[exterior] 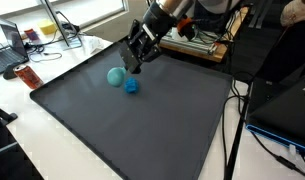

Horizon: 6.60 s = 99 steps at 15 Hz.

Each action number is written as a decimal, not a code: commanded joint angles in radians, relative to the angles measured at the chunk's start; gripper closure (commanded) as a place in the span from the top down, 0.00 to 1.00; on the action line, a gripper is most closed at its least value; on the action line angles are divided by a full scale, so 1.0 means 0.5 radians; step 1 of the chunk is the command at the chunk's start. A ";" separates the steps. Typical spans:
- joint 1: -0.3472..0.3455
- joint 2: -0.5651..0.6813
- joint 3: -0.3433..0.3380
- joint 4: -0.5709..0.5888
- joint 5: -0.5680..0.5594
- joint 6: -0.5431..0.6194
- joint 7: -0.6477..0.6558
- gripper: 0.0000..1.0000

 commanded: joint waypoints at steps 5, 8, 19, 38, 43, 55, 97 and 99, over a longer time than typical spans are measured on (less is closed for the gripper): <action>-0.265 -0.048 -0.009 0.102 0.445 0.054 -0.521 0.22; -0.418 -0.074 0.134 0.037 0.438 0.050 -0.585 0.22; -0.800 -0.010 0.556 -0.102 0.397 -0.001 -0.573 0.47; -0.821 -0.141 0.539 -0.351 0.434 0.006 -0.603 0.22; -1.052 -0.147 0.735 -0.495 0.434 0.009 -0.612 0.22; -1.169 -0.120 0.939 -0.307 0.443 0.037 -0.784 0.22; -1.255 0.453 0.921 0.041 0.443 0.054 -0.977 0.22; -1.238 0.479 0.910 0.075 0.444 0.071 -0.978 0.22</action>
